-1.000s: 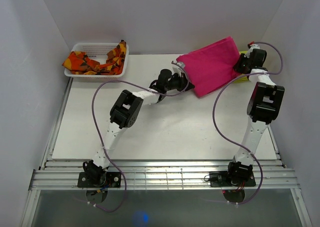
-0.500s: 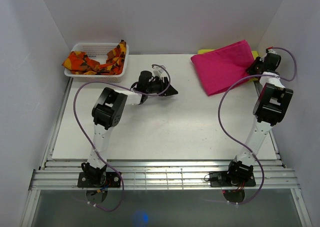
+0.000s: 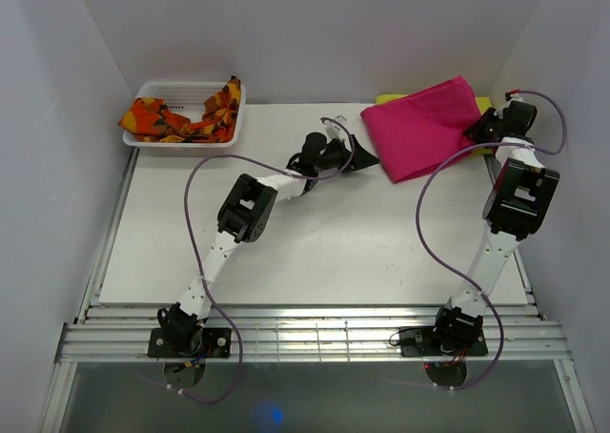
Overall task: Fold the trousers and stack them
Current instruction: Neatly place the folded trousers to the corner
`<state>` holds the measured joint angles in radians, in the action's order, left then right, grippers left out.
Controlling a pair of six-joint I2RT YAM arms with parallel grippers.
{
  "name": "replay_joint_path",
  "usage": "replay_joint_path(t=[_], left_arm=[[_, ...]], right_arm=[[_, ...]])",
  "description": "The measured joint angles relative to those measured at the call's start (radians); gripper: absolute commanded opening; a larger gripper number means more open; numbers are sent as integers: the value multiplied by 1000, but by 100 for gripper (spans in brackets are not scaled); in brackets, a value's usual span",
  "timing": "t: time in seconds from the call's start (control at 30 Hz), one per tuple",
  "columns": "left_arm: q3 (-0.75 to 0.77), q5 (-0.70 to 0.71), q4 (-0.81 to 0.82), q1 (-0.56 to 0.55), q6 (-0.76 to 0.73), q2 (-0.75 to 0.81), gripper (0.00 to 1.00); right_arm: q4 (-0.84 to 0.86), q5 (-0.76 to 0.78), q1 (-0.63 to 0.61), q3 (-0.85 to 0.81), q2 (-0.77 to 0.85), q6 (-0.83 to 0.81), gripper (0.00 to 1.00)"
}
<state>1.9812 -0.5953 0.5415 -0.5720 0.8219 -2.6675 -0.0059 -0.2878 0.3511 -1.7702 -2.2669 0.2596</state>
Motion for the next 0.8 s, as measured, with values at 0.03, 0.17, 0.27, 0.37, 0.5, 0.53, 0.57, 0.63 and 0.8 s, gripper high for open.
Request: replay_joint_path(t=[0.03,0.17,0.27,0.37,0.5,0.53,0.57,0.63,0.8], left_arm=[[26,16,1,-16,10,-26,84],[83,68,12,-58,45,-64,82],[104,90,21,-76,67,-80,81],[132,106,34,-76,85,-101,79],[145,134,43,-69,111,-116,71],[145,141,43,-67,114,-117,64],[145,147,41,-65,115,-117,59],[143,164,35,-60,118,-122,41],[107,196,17,-38,107,-117,0]], right_arm=[[-2,-7,0,0,0,2,8],[-9,-19,-5,1,0,8,8],[-10,-27,-13,13,0,25,8],[-5,-34,-27,36,0,49,8],[-4,-48,-48,43,0,77,8],[-4,-50,-51,43,0,79,8],[-4,-53,-56,43,0,80,8],[-4,-56,-63,43,0,81,8],[-14,-77,-74,43,7,75,8]])
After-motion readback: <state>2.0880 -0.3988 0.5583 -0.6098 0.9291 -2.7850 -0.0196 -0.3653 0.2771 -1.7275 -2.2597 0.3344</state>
